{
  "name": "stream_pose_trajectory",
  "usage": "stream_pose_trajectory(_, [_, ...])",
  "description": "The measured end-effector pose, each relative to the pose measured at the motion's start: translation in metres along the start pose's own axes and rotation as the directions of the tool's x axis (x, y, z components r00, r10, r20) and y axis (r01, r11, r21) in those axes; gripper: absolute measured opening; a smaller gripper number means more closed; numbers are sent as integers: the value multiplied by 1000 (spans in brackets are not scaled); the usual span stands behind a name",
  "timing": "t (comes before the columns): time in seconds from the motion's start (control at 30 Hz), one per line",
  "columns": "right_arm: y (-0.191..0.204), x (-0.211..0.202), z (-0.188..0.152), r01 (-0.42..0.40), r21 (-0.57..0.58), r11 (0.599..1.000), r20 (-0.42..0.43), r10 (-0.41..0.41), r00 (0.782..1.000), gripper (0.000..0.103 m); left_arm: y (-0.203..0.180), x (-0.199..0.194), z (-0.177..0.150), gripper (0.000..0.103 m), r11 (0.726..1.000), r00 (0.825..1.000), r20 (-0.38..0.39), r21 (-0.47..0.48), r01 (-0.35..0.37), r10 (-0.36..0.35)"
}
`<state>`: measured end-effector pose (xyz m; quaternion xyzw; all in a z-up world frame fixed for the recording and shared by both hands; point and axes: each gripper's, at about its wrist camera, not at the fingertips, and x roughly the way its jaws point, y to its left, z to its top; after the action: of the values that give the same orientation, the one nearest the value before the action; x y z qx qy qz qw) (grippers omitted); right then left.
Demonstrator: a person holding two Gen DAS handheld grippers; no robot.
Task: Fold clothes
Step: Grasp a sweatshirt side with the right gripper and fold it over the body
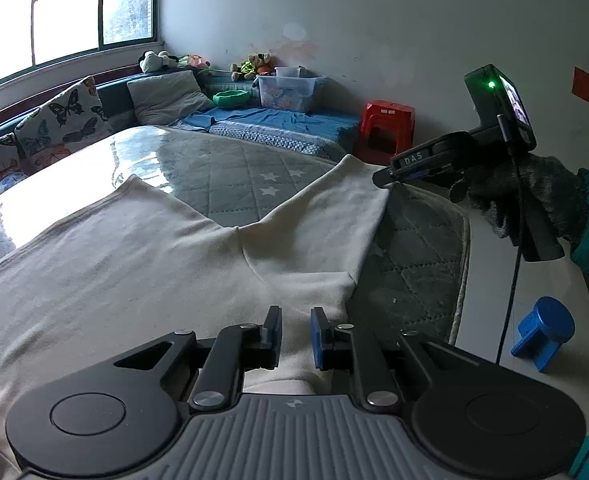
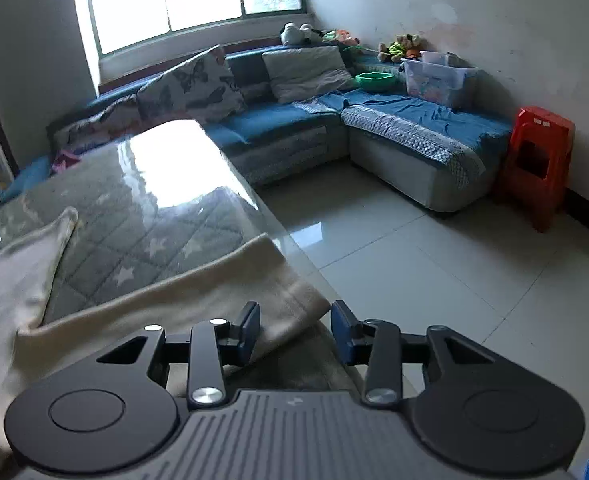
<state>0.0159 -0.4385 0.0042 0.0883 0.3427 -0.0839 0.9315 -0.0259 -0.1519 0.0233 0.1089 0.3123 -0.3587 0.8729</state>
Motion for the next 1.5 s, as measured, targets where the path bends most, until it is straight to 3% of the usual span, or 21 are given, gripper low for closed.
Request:
stream_pose_trajectory(0.03, [0, 1, 0, 0, 3, 1000, 5, 0, 1000, 24, 0, 0, 0, 17, 1000, 1000, 0, 0, 0, 0])
stream_pose_trajectory(0.07, [0, 1, 0, 0, -3, 1000, 9, 0, 1000, 11, -1, 0, 1, 17, 1000, 1000, -1, 0, 0, 0])
stream_pose_trajectory(0.1, [2, 0, 2, -3, -13, 1000, 13, 3, 1000, 8, -1, 1, 1, 17, 1000, 1000, -1, 1, 1, -1])
stream_pose_trajectory(0.33, [4, -7, 18, 16, -65, 998, 88, -10, 996, 7, -4, 7, -2, 23, 1000, 1000, -6, 14, 11, -11])
stream_pose_trajectory(0.57, [4, 0, 16, 5, -64, 998, 66, -1, 998, 7, -6, 12, -3, 23, 1000, 1000, -13, 9, 17, -17])
stream_pose_trajectory(0.73, [15, -28, 37, -40, -116, 992, 126, 54, 991, 7, -1, -1, -1, 30, 1000, 1000, 22, -11, 7, -6])
stream_pose_trajectory(0.9, [49, -62, 57, -139, -213, 967, 156, 175, 972, 7, 15, -24, -5, 30, 996, 997, 54, -83, -43, 47])
stream_pose_trajectory(1.13, [119, -109, 73, -310, -366, 877, 143, 383, 913, 7, 41, -60, -30, 32, 973, 987, 50, -182, -142, 153])
stream_pose_trajectory(1.33, [196, -123, 64, -462, -482, 744, 45, 547, 836, 7, 57, -89, -55, 34, 940, 972, 44, -270, -209, 229])
stream_pose_trajectory(1.5, [255, -114, 38, -563, -533, 632, -83, 623, 778, 7, 68, -110, -75, 34, 903, 958, 37, -348, -254, 284])
